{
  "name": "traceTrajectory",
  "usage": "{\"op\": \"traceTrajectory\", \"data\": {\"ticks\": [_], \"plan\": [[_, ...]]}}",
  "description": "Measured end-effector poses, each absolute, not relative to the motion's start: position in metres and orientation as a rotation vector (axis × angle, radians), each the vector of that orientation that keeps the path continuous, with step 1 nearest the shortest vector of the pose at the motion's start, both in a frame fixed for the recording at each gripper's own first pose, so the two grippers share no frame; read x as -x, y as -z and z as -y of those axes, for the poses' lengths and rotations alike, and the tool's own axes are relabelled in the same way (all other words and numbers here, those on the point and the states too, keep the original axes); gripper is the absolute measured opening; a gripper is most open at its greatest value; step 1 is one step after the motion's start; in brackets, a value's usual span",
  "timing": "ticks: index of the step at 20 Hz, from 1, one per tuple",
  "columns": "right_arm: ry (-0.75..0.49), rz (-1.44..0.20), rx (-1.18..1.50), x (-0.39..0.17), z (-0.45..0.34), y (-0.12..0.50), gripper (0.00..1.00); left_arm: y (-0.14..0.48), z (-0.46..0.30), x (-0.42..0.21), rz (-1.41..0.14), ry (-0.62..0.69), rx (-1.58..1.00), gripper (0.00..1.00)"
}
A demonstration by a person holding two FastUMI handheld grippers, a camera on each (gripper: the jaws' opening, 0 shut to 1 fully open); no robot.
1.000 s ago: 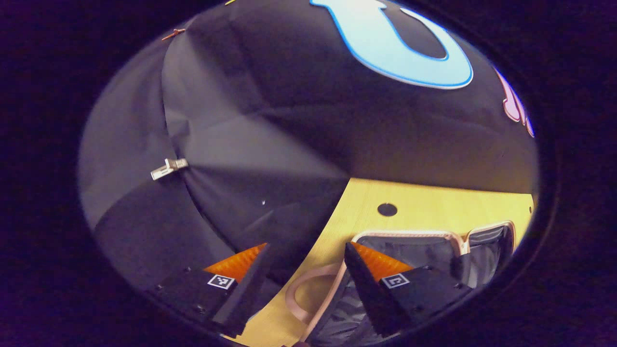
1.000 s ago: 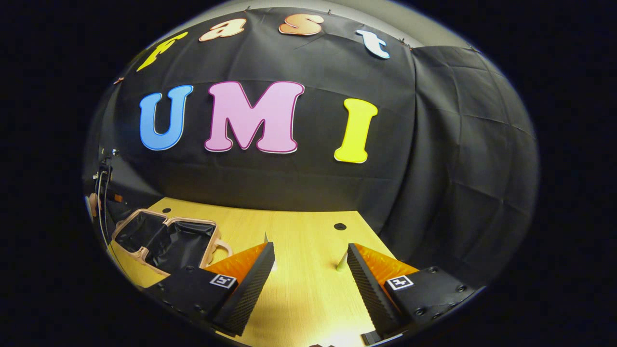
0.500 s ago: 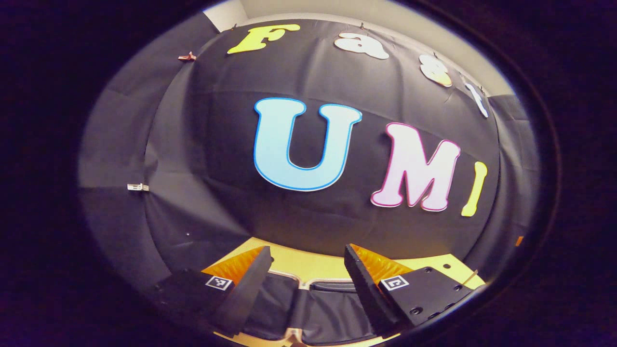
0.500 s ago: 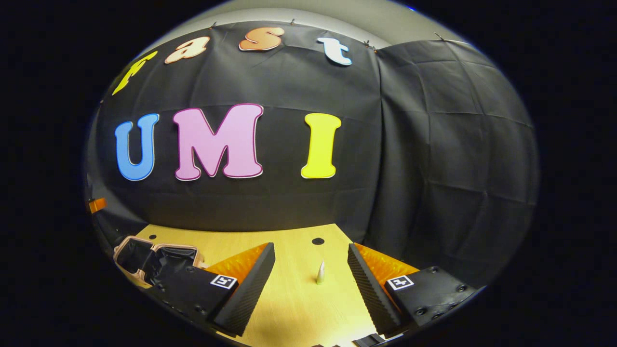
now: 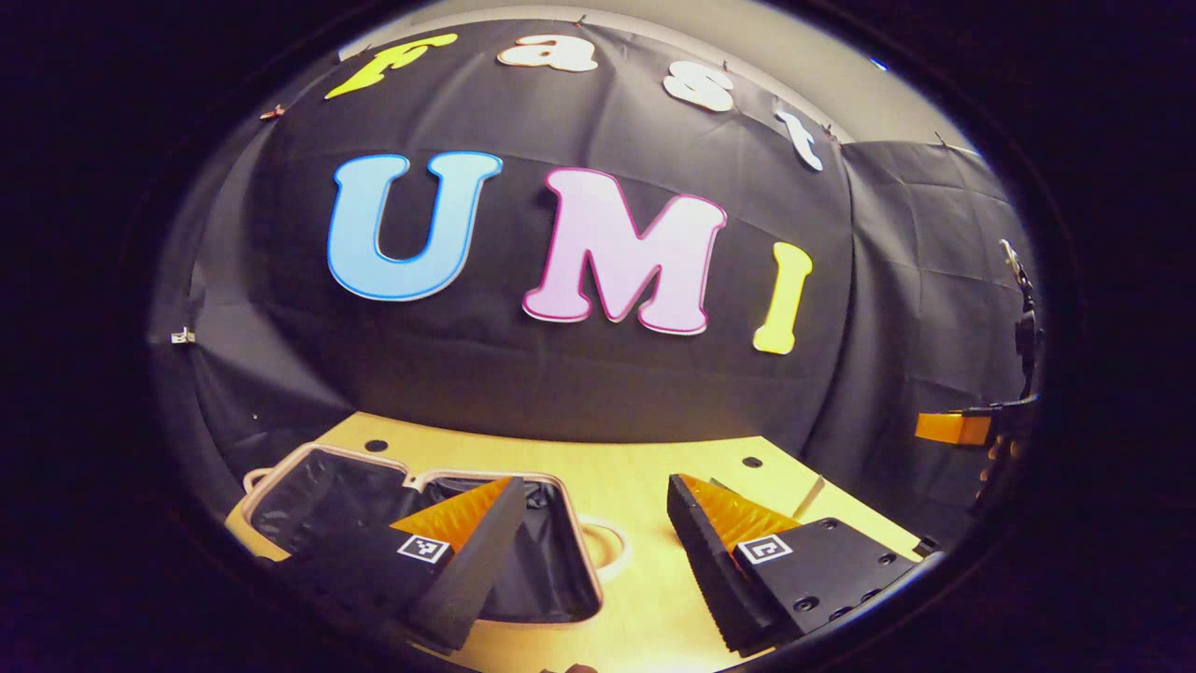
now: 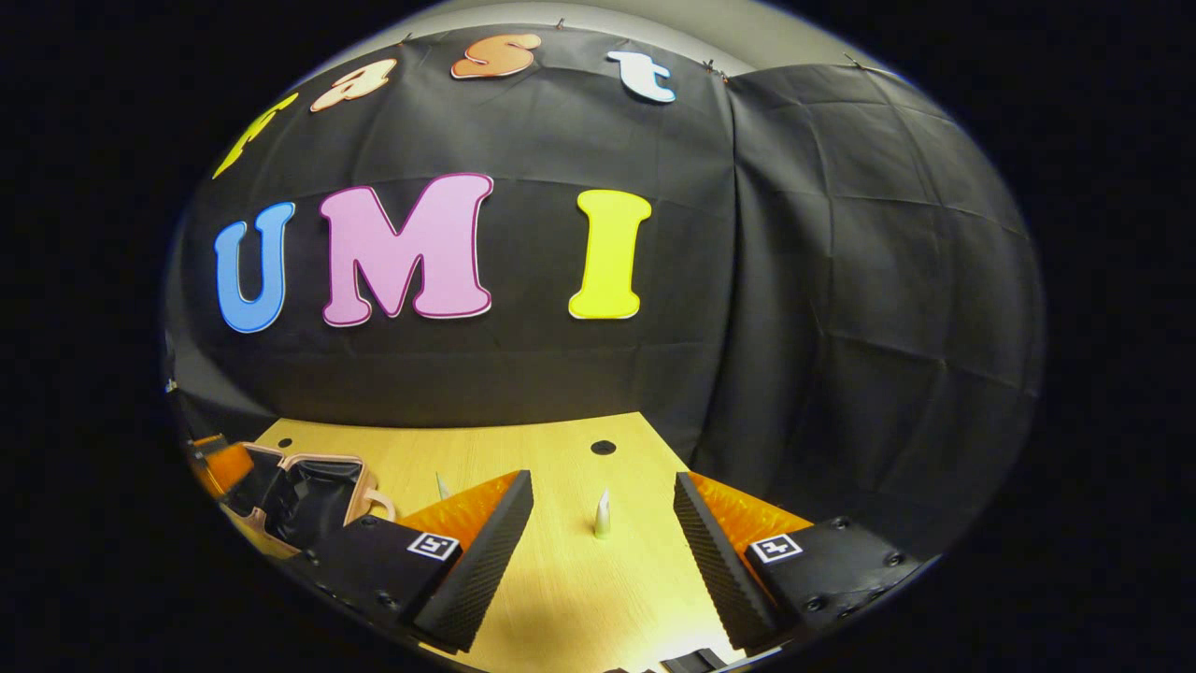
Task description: First open the suitcase, pack the skin care products into it, and then close the suitcase.
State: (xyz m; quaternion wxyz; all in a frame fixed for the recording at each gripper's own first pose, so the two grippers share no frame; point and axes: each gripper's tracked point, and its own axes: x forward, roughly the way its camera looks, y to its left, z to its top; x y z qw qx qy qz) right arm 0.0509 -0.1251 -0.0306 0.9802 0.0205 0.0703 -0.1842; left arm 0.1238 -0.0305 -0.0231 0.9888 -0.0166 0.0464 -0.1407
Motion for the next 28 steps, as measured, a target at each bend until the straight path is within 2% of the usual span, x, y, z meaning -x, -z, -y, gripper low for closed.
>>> {"op": "traceTrajectory", "data": {"ticks": [3, 7, 9, 10, 11, 15, 20, 27, 28], "plan": [[0.328, -0.19, -0.065, -0.072, 0.129, 0.063, 0.96, 0.067, 0.094, -0.132, -0.16, 0.382, -0.012, 0.96], [0.298, -0.226, -0.054, -0.104, 0.141, 0.114, 0.96, 0.118, 0.151, -0.174, -0.223, 0.424, -0.051, 0.96], [0.29, -0.228, -0.02, -0.122, 0.149, 0.132, 0.97, 0.138, 0.169, -0.197, -0.241, 0.417, -0.043, 0.96], [0.28, -0.232, -0.017, -0.131, 0.152, 0.141, 0.96, 0.147, 0.175, -0.212, -0.24, 0.399, -0.036, 0.92], [0.278, -0.242, -0.019, -0.138, 0.157, 0.152, 0.96, 0.156, 0.181, -0.225, -0.251, 0.387, -0.023, 0.96], [0.203, -0.3, -0.053, -0.168, 0.162, 0.2, 0.97, 0.19, 0.203, -0.269, -0.293, 0.346, -0.001, 0.96], [0.239, -0.318, -0.189, -0.19, 0.183, 0.232, 0.97, 0.221, 0.219, -0.308, -0.368, 0.29, -0.007, 0.96], [0.274, -0.348, -0.195, -0.218, 0.197, 0.265, 0.98, 0.241, 0.221, -0.326, -0.425, 0.202, 0.0, 0.81], [0.27, -0.352, -0.202, -0.221, 0.196, 0.267, 0.98, 0.245, 0.219, -0.328, -0.429, 0.189, -0.004, 0.7]]}}
